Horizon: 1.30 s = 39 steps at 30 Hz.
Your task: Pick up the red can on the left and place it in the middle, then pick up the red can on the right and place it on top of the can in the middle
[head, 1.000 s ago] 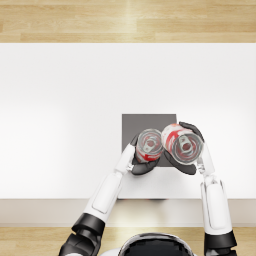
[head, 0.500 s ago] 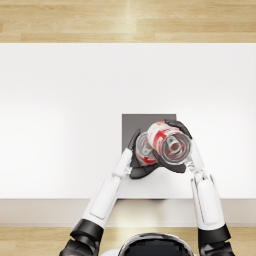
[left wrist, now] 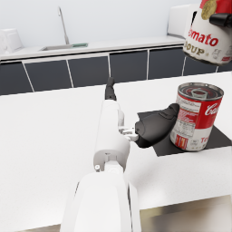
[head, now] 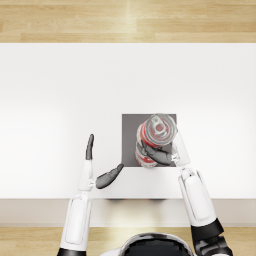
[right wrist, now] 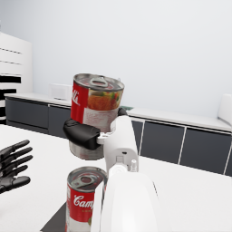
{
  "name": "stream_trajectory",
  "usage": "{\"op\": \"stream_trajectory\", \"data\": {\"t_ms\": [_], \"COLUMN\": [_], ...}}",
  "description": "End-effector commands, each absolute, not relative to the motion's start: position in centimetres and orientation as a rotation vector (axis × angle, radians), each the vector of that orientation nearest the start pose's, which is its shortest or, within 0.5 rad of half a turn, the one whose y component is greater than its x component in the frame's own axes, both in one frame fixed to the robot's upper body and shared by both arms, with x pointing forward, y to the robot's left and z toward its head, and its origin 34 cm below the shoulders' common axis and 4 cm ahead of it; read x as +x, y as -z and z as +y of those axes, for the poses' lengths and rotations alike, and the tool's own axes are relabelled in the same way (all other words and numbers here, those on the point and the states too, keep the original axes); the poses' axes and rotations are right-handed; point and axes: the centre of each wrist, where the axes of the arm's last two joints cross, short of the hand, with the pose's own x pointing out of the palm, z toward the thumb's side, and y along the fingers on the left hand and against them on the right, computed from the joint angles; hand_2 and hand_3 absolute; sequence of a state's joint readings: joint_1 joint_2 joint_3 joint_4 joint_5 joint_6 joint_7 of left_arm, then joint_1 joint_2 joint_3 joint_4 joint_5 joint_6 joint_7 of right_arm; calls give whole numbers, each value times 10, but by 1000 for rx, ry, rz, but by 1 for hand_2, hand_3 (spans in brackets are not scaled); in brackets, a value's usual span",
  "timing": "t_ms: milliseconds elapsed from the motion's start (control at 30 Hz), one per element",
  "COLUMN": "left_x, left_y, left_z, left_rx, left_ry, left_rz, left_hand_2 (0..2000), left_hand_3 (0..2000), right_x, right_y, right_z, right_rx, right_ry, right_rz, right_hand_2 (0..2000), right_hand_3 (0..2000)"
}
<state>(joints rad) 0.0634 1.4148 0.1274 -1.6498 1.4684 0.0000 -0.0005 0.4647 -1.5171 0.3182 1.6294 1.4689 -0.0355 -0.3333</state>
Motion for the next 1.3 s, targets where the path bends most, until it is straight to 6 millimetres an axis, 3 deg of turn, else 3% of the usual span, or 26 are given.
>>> {"op": "stream_trajectory", "data": {"t_ms": [33,333,567,600,633,700,733,1067,1267,1300], "left_x": [227,227,227,227,227,227,227,226,223,224], "left_y": [-126,-151,-153,-154,-155,-156,-156,-171,-206,-214], "left_z": [184,197,199,200,201,200,200,197,194,195], "left_rx": [135,202,203,206,208,210,209,249,352,376], "left_ry": [1709,1644,1627,1622,1617,1619,1618,1617,1607,1598], "left_rz": [-44,-127,-138,-141,-145,-150,-150,-206,-322,-348], "left_hand_2": [0,0,0,0,0,0,0,0,0,0], "left_hand_3": [0,0,0,0,0,0,0,0,0,0], "right_x": [291,286,286,287,287,284,283,267,250,247], "right_y": [-232,-210,-200,-201,-200,-202,-205,-263,-297,-303], "right_z": [-110,-113,-111,-109,-110,-110,-110,-118,-133,-140], "right_rx": [-152,-88,-63,-69,-66,-74,-79,-170,-243,-360], "right_ry": [-1855,-1831,-1836,-1848,-1855,-1877,-1876,-1774,-1706,-1720], "right_rz": [-47,11,39,37,45,44,33,-223,-387,-336], "right_hand_2": [2000,2000,2000,639,0,0,0,0,0,0], "right_hand_3": [1520,1520,1520,1193,867,213,0,0,0,0]}}
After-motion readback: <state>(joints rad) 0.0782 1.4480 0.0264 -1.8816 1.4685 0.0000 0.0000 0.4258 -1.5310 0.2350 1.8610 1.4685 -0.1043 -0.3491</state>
